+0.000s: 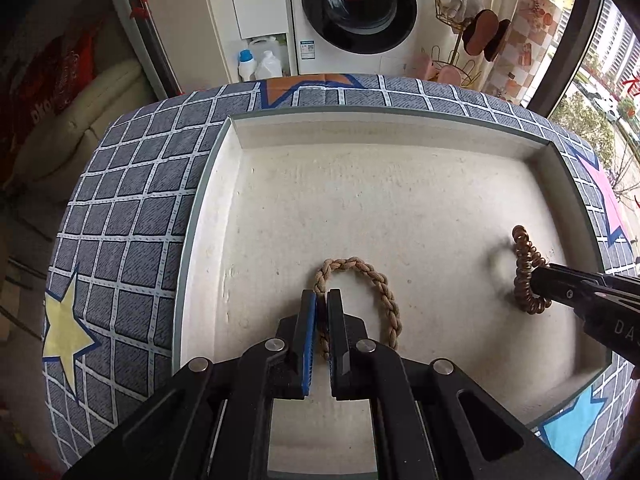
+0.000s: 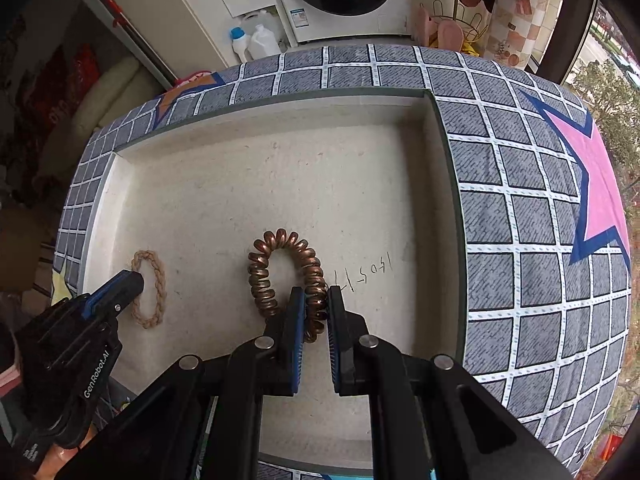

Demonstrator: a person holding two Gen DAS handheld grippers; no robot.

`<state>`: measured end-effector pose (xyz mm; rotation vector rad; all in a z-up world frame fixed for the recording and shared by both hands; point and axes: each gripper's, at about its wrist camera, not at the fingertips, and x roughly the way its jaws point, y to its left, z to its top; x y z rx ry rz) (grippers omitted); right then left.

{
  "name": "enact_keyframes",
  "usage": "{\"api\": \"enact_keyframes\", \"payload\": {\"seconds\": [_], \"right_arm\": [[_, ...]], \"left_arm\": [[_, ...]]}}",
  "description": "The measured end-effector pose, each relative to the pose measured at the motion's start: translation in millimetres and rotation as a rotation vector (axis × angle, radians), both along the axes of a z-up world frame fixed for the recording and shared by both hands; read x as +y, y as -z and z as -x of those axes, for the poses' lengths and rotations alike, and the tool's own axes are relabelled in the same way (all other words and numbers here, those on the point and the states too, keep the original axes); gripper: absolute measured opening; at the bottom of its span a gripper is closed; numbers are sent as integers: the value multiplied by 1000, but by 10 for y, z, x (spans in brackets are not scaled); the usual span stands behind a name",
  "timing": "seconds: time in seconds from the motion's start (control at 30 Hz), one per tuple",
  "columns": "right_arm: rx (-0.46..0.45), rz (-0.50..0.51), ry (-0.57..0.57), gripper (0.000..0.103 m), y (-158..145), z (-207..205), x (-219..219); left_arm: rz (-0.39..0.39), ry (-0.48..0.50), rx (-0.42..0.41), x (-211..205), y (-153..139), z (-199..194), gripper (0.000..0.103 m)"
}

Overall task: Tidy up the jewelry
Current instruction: 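Carry both items into the white tray while the right tool opens releasing the coil, then open the left tool to release the braided bracelet in the tray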

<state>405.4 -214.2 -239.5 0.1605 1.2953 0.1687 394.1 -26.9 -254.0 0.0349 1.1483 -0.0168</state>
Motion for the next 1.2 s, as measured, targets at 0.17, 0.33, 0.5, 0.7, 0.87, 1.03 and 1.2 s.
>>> {"api": "enact_keyframes", "payload": {"seconds": [0.17,0.33,0.5,0.7,0.87,1.03,1.2], "right_arm": [[6,-81,11,35,4,-20,-39],[15,-153,54,58,-7,5,-124],[1,-211,77,60,-106,79,-198],[-29,-232,87,68,-281,169,-225],[-52,-240,84,73,-436,295,-202],[-77,-246,79,83,-600,524,-174],[-90,-255,76,84,-724,821,-167]], "left_arm": [[-3,-1,17,5,-19,-3,18],[17,-14,-3,54,-105,27,18],[38,-13,-17,81,-177,66,18],[66,-14,-28,124,-280,127,18],[62,-1,-53,173,-457,286,91],[48,-27,-101,313,-603,527,103],[21,-28,-115,494,-703,873,103]]}}
